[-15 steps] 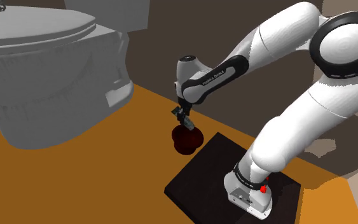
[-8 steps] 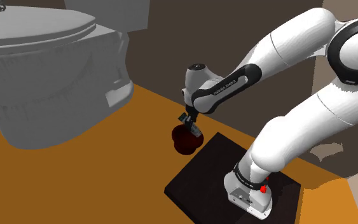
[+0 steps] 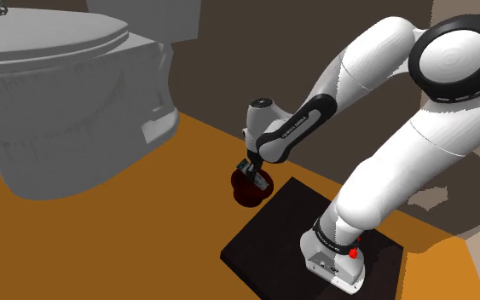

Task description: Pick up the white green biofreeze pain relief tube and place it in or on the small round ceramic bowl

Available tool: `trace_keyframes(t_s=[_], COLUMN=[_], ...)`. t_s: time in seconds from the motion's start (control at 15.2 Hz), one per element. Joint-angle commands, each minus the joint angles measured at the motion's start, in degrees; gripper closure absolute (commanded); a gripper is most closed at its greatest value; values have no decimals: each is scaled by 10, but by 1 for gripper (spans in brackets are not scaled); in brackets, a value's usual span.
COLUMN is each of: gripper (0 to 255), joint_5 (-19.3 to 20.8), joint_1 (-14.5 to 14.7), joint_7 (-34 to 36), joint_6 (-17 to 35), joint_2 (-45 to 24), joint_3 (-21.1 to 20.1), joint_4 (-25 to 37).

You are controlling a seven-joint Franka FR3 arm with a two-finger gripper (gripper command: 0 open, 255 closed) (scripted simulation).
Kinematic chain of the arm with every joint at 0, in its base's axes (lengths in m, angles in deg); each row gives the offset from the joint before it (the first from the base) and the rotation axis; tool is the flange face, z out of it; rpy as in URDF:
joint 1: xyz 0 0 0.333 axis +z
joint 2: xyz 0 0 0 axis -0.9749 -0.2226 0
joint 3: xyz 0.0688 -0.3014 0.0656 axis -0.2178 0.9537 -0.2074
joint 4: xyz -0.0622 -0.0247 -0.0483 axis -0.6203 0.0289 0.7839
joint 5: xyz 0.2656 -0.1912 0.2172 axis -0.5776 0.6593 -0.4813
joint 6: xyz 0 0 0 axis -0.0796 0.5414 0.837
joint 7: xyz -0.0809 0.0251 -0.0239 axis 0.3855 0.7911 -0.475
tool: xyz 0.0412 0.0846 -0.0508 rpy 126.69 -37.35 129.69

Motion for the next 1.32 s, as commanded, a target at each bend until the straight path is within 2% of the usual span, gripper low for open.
trace_keyframes(t_s=[0.0,0.59,0.66,0.99,1.25], gripper=[255,255,0,0,0], joint_5=[9,15,15,15,-29], joint_1=[-3,-4,-4,-4,14], joint_7=[10,15,15,15,-13], joint_6=[21,33,32,33,-67], joint_2=[-22,-34,-34,-34,54], joint_3=[-1,-1,-2,-1,-6], joint_4=[0,1,1,1,13])
